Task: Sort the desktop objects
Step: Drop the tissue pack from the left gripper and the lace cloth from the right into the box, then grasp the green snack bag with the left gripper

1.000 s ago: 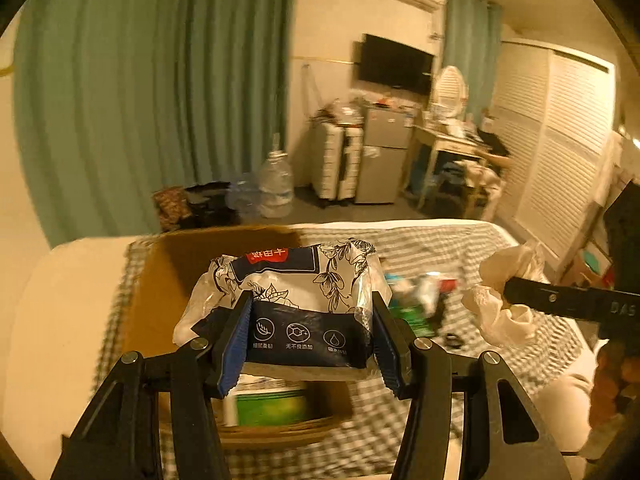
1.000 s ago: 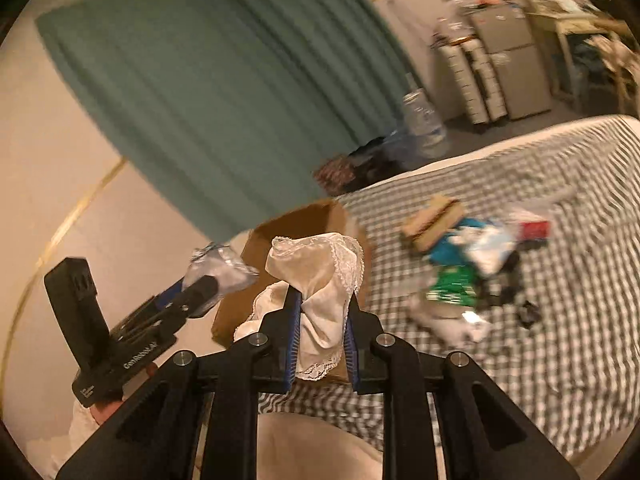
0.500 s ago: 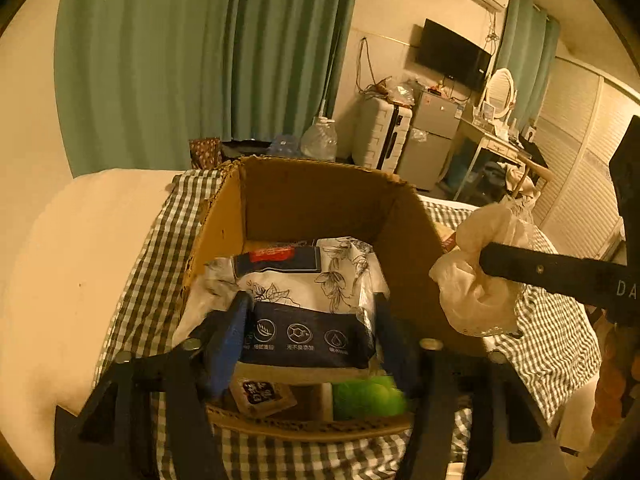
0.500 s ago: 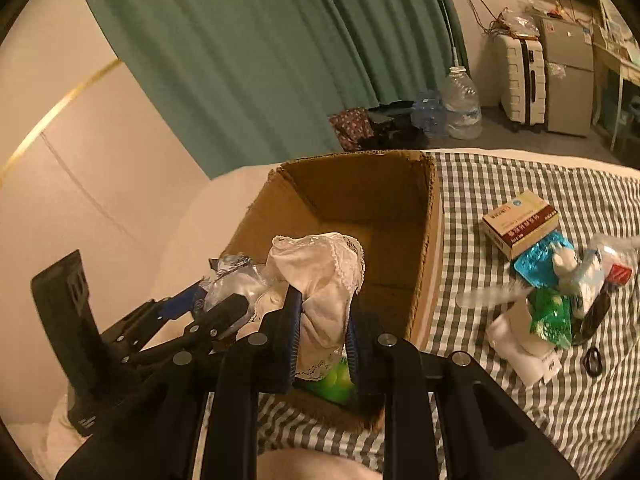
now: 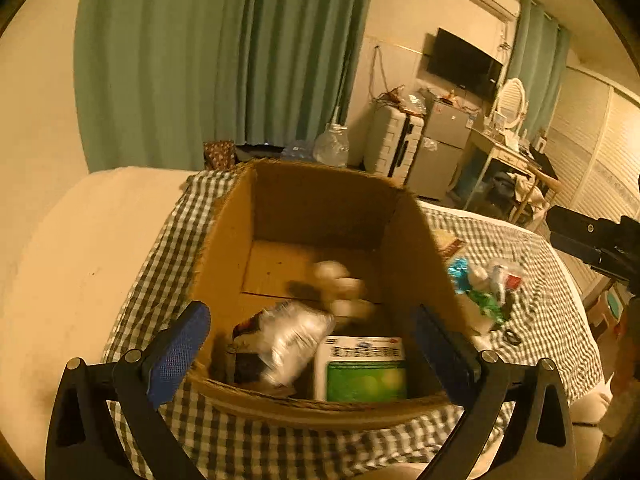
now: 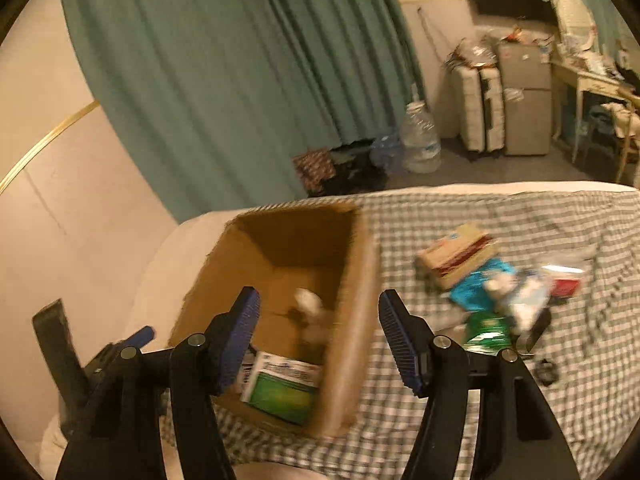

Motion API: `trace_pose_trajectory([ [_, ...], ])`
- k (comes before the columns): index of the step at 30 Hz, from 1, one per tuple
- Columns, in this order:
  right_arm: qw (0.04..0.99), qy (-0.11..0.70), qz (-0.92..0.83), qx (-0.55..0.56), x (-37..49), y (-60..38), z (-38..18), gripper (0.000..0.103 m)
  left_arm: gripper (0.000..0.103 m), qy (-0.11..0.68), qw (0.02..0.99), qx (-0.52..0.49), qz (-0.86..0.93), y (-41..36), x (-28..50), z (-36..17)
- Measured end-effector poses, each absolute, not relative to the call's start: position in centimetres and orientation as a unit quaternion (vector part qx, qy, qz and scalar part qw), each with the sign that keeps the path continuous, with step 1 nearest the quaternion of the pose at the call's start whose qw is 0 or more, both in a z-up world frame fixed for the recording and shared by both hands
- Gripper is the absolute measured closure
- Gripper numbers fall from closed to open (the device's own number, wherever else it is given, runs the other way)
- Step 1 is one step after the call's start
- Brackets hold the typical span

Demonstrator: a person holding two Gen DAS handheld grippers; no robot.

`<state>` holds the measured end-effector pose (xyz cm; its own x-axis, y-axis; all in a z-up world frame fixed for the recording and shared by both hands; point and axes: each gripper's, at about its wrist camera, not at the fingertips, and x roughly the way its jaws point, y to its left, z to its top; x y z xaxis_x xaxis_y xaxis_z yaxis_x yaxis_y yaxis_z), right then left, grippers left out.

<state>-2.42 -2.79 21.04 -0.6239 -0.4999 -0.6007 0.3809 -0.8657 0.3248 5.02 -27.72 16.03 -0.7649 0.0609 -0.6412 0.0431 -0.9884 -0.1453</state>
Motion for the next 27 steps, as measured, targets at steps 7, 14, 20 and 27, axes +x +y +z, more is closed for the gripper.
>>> trace_pose_trajectory([
  [7,0.178,-0.103,-0.927,0.313,-0.5,8.2,22.2,0.040,0.000,-0.049,0.048,-0.319,0.945,-20.4,5.7,19.1],
  [14,0.115,-0.101,-0.942,0.297,0.9,16.3,19.7,0.035,0.000,-0.073,0.093,-0.319,0.940,-9.6,4.1,18.1],
  [20,0.089,-0.086,-0.946,0.301,1.1,19.4,14.5,0.033,0.000,-0.039,0.100,-0.347,0.932,-2.2,2.2,12.6],
  [27,0.110,-0.049,-0.931,0.346,-1.9,19.4,9.2,0.033,0.000,0.009,0.078,-0.374,0.924,0.2,-2.1,8.0],
])
